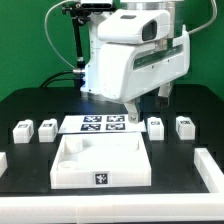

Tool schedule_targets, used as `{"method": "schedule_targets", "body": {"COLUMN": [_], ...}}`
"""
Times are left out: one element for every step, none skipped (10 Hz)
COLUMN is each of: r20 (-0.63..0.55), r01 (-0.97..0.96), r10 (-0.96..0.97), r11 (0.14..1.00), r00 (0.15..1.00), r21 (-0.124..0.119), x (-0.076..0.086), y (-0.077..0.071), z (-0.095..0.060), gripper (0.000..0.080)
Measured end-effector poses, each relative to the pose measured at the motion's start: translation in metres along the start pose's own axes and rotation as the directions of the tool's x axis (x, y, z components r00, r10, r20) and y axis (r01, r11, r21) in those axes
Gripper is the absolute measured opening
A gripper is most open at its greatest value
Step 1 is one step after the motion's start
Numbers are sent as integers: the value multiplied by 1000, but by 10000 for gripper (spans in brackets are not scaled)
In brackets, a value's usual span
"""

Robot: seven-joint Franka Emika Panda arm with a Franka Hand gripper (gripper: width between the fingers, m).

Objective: Assemble one leg

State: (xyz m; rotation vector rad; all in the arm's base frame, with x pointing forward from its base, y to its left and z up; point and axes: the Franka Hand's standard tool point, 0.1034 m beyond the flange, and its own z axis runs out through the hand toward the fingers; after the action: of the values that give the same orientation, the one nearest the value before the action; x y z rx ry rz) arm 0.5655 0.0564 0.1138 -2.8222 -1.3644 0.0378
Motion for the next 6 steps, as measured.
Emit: {"method": "schedule_targets", "body": {"r20": [0, 0, 0, 0, 1, 1], "r01": [0, 0, 0, 0, 0, 0], "r10": [0, 0, 0, 0, 0, 0], "r11": [1000, 1000, 1000, 1000, 1000, 1000], "r00": [1000, 1000, 1000, 1000, 1000, 1000], "r21": [1, 1, 1, 1, 1, 1], "x": [0, 0, 0, 0, 0, 0], "y": [0, 0, 0, 0, 0, 0], "z": [0, 0, 0, 0, 1, 1], "gripper": [650, 650, 650, 650, 650, 650]}}
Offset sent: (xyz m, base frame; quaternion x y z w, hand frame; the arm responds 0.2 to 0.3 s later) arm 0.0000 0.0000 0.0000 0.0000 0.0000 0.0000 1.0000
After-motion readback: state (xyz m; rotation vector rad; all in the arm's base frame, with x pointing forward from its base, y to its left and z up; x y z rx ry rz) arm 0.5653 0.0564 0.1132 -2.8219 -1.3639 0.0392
